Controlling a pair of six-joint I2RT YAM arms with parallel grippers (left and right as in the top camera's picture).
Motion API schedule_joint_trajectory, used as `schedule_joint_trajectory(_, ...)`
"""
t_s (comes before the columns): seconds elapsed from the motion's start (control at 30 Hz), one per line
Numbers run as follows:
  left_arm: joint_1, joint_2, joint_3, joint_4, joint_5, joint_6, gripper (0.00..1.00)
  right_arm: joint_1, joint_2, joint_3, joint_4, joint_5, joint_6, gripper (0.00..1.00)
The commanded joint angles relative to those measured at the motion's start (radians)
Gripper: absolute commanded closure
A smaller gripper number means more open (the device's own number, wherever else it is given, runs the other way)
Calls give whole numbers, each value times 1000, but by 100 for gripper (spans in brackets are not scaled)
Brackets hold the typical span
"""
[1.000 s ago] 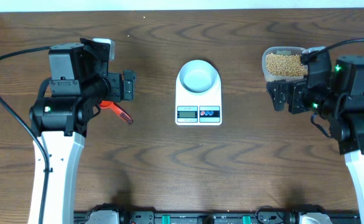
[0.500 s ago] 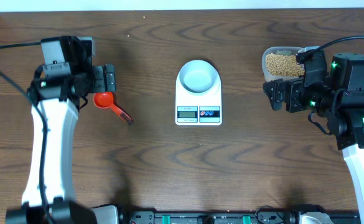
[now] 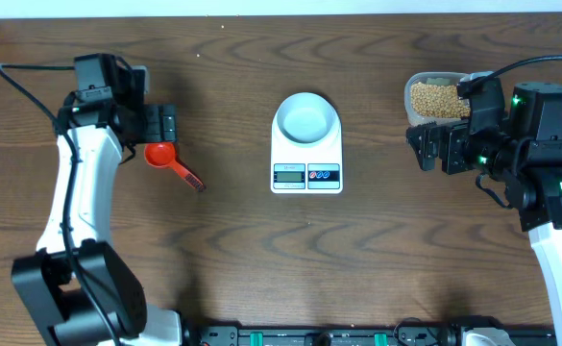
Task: Scoop item into bowl and weigh 50g on scale
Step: 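Lower left gripper and grasp the red scoop's handle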
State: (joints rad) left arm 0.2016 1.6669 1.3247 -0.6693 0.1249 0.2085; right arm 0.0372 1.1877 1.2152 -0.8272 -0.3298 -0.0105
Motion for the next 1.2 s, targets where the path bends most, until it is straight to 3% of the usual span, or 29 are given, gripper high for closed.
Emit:
schedule_joint_trajectory(0.0, 41, 49, 19, 9, -10, 26, 2, 10, 6, 21, 1, -13, 2, 1)
schedule_joint_trajectory(0.17, 72, 101, 19, 48, -10, 84, 2, 10, 11, 21, 4, -13, 2, 3)
schedule_joint_trajectory(0.3, 84, 152, 19, 85, -9, 106, 22, 10, 11, 21, 3, -13, 2, 4)
schedule_joint_trajectory(0.6, 83, 283, 18, 84, -2, 113, 41, 10, 11, 21, -1, -13, 2, 4)
schedule_joint_trajectory(1.17, 83, 358, 18, 85, -2, 113, 62, 10, 11, 16, -8, -13, 2, 6)
